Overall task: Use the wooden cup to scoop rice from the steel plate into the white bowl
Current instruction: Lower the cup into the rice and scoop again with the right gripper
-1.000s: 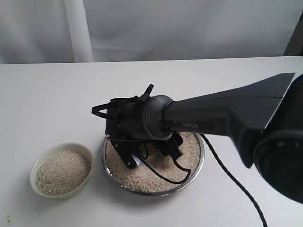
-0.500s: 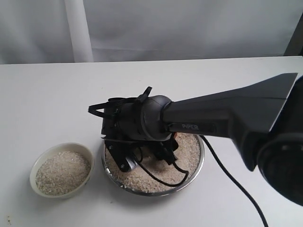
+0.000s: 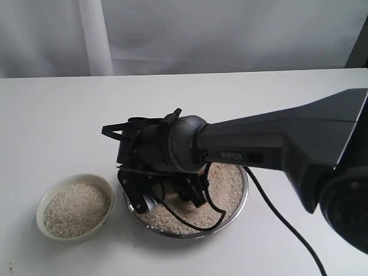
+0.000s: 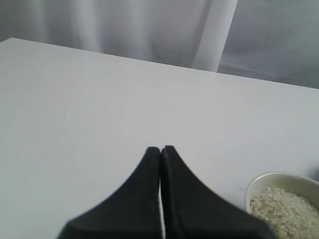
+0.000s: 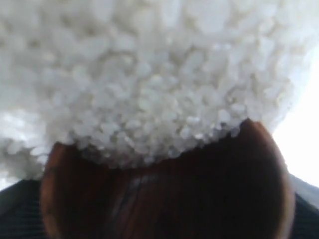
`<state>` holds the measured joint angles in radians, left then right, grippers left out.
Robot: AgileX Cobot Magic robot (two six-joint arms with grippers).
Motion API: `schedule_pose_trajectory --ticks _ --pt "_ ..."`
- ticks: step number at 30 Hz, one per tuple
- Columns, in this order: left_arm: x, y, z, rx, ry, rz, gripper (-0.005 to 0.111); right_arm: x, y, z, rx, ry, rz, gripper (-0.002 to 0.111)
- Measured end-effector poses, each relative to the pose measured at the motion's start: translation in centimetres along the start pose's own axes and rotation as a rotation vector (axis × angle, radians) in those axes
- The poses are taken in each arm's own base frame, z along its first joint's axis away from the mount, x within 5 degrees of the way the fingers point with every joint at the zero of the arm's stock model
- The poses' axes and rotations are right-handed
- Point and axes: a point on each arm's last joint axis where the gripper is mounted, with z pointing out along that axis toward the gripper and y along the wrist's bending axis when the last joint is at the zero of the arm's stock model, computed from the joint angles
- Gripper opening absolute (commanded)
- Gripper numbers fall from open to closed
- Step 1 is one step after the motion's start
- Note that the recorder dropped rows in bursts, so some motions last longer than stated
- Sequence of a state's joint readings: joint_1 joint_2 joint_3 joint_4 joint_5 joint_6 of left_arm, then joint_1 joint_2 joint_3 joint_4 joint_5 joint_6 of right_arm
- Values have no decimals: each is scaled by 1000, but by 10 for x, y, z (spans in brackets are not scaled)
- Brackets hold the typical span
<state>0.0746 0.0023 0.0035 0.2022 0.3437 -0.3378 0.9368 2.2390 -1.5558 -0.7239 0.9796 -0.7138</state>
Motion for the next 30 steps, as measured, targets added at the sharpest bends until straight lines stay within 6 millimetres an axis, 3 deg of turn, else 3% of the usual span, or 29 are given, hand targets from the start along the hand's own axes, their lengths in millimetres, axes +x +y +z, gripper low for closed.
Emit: schedule_pose_trajectory --ticks 20,30 --pt "0 0 0 0 0 0 0 -2 -1 -21 -28 -149 104 0" --pt "0 0 0 0 0 0 0 11 -6 -19 -105 -296 215 0"
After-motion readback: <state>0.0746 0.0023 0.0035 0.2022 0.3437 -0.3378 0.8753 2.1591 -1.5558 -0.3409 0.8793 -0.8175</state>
